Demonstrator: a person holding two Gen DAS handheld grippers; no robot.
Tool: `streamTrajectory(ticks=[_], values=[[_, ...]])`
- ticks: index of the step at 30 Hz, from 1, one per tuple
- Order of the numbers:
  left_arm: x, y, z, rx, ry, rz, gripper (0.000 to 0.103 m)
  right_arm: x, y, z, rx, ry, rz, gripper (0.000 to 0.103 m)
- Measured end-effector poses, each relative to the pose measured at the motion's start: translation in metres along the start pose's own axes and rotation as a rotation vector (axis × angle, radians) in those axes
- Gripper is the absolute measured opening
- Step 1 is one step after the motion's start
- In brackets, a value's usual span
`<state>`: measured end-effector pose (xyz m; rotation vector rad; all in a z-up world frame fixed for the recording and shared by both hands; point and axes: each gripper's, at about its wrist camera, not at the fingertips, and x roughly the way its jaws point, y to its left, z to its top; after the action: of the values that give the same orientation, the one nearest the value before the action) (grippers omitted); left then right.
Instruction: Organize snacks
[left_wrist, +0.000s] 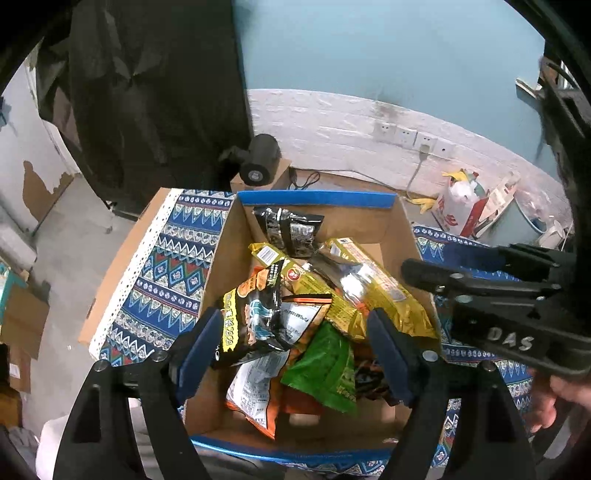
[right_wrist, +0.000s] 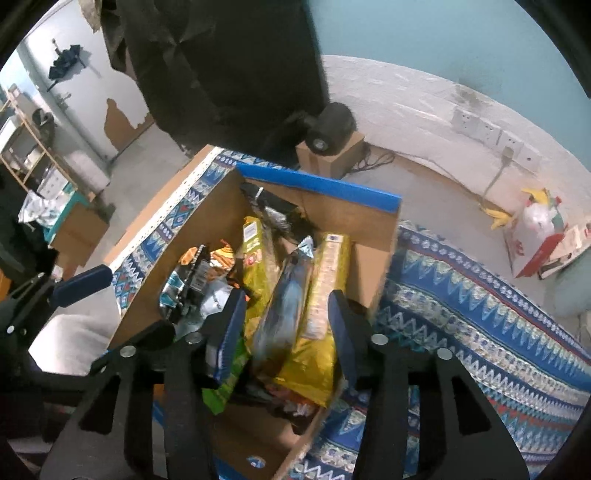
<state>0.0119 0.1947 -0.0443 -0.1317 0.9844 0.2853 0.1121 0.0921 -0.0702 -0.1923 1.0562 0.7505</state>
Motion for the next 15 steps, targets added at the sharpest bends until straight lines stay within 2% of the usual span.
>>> streamTrajectory(ticks=[1,3,6,9,15], values=[[-0.003,-0.001,-0.001,0.006,-0.008,0.000,0.088,-0.003,-0.002,-0.001,0.004,-0.006,-0.008,0.058],[-0.009,-0.004,-0.003,0.019,-0.025,0.005,0.088,-0.016,-0.008,-0.006,0.005,-0.024,-0.031,0.064],[-0.016,-0.011,-0.005,0.045,-0.036,0.010,0.088,-0.031,-0.013,-0.012,-0.006,-0.047,-0.071,0.066],[-0.028,-0.018,-0.006,0.069,-0.067,-0.001,0.088,-0.049,-0.016,-0.019,-0.014,-0.085,-0.110,0.074],[-0.048,-0.032,-0.006,0.099,-0.125,-0.025,0.093,-0.084,-0.019,-0.030,-0.017,-0.163,-0.128,0.077]])
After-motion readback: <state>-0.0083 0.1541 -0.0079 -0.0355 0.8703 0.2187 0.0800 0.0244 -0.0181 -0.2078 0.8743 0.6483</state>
